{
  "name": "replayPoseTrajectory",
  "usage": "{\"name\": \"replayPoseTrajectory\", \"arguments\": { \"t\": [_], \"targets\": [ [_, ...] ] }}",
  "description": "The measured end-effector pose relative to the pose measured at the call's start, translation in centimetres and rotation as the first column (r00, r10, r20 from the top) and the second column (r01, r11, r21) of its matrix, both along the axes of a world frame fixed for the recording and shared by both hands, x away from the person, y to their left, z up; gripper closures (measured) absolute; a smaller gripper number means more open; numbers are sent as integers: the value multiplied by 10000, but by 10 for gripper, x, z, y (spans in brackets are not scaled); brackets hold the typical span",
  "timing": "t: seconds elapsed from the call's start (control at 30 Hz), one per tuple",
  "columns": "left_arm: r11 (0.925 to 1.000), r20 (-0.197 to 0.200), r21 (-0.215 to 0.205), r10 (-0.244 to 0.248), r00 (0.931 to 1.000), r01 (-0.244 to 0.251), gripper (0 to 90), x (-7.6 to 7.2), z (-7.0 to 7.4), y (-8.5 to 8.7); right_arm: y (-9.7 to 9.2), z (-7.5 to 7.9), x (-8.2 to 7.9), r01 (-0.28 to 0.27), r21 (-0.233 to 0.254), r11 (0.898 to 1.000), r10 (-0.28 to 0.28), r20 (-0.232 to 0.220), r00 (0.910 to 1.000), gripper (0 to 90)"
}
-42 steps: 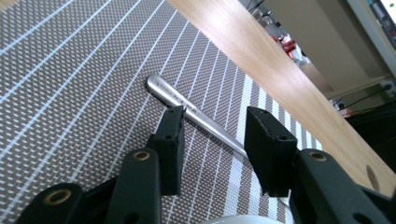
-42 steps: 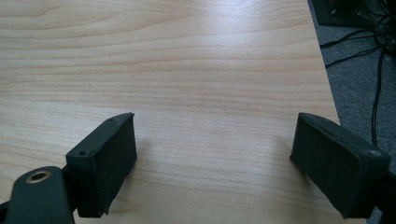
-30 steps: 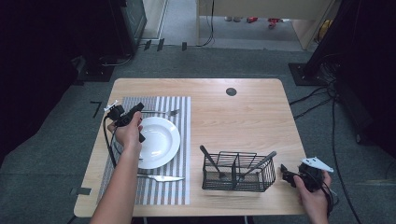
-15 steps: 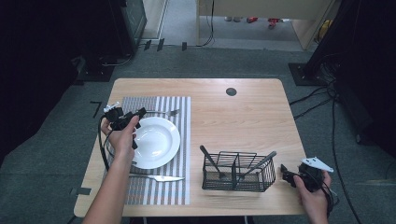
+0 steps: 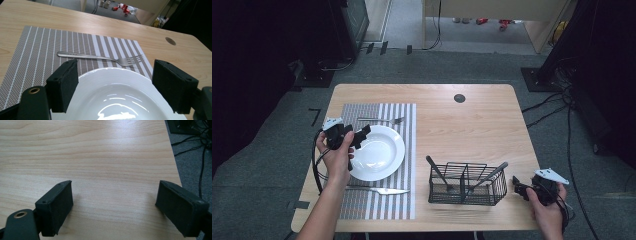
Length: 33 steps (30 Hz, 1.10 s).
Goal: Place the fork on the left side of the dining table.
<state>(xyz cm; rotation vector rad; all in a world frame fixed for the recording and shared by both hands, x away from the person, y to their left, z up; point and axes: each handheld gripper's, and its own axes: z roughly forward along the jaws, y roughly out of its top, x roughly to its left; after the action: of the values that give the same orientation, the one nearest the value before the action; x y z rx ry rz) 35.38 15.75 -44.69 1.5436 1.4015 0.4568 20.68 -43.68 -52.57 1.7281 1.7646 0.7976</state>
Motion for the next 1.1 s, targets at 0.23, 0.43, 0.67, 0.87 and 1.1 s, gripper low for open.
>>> {"name": "replayPoseTrajectory", "arguments": {
  "t": [0.23,0.43,0.67,0.87,1.1],
  "targets": [
    [9995,211,135,-273,9994,270,215,-20,5,3,0,0,0,19,9,10000,-19,-28,10000,139],
    [9985,436,232,-513,9977,503,212,-39,10,7,0,0,0,1,-2,10000,-1,-15,10000,139],
    [9968,708,286,-766,9945,747,209,-65,14,13,0,0,0,14,-1,10000,-14,-20,10000,140],
    [9935,943,401,-1099,9895,1065,208,-87,16,16,0,0,0,16,0,10000,-16,-22,10000,139],
    [9914,1084,516,-1254,9862,1203,207,-110,14,24,0,0,0,6,4,10000,-6,-20,10000,139]
  ]
}}
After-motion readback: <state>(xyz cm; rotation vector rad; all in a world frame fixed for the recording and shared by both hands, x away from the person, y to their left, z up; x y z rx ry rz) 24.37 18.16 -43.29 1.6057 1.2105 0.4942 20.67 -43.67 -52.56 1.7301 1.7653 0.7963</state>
